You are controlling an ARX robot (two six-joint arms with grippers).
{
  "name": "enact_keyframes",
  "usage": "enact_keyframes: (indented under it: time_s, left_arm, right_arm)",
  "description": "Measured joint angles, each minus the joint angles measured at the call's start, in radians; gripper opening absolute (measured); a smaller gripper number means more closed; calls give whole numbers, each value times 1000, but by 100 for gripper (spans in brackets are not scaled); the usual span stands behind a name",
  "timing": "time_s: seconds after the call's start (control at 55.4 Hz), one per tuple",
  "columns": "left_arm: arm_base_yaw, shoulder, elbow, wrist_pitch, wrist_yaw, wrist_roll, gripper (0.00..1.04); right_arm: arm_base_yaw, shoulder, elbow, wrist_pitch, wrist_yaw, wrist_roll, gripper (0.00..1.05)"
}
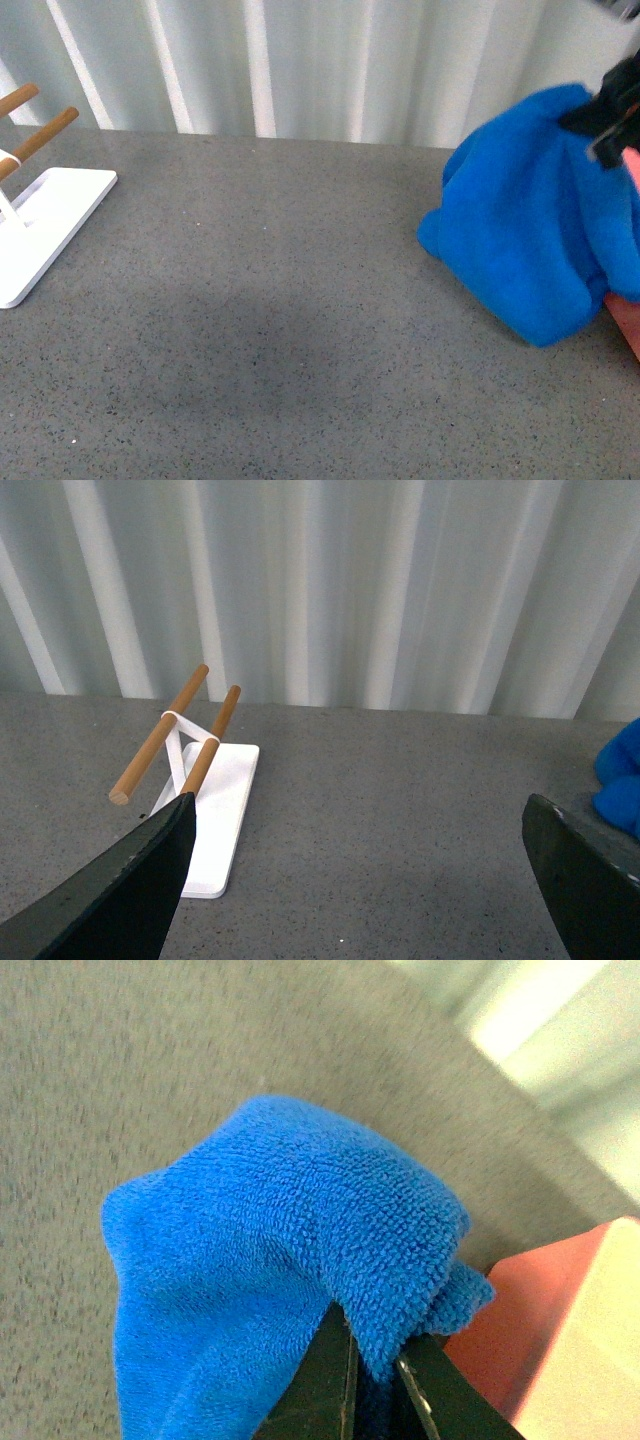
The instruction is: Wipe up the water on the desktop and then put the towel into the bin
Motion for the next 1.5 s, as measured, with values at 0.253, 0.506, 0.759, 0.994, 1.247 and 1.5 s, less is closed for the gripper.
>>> enact_keyframes:
  time_s: [0.253, 0.506, 0.759, 0.994, 1.247, 1.5]
  left_arm:
    - [0, 0, 0, 0, 0, 0, 98]
    - [0, 0, 0, 0, 0, 0, 98]
    - [0, 0, 0, 0, 0, 0, 98]
    - [0, 0, 0, 0, 0, 0, 98]
    - [0, 0, 0, 0, 0, 0, 98]
    - [0, 0, 0, 0, 0, 0, 98]
  right_arm:
    - [-148, -204, 83, -60, -89, 79, 3]
    - [-367, -293, 103, -126, -192, 81, 3]
    - [-518, -255, 84, -143, -233, 80, 3]
    - [-573, -163, 61, -165, -196, 42, 3]
    - [-574, 17, 63, -164, -79, 4, 3]
    - [-527, 193, 143, -195, 59, 10, 13]
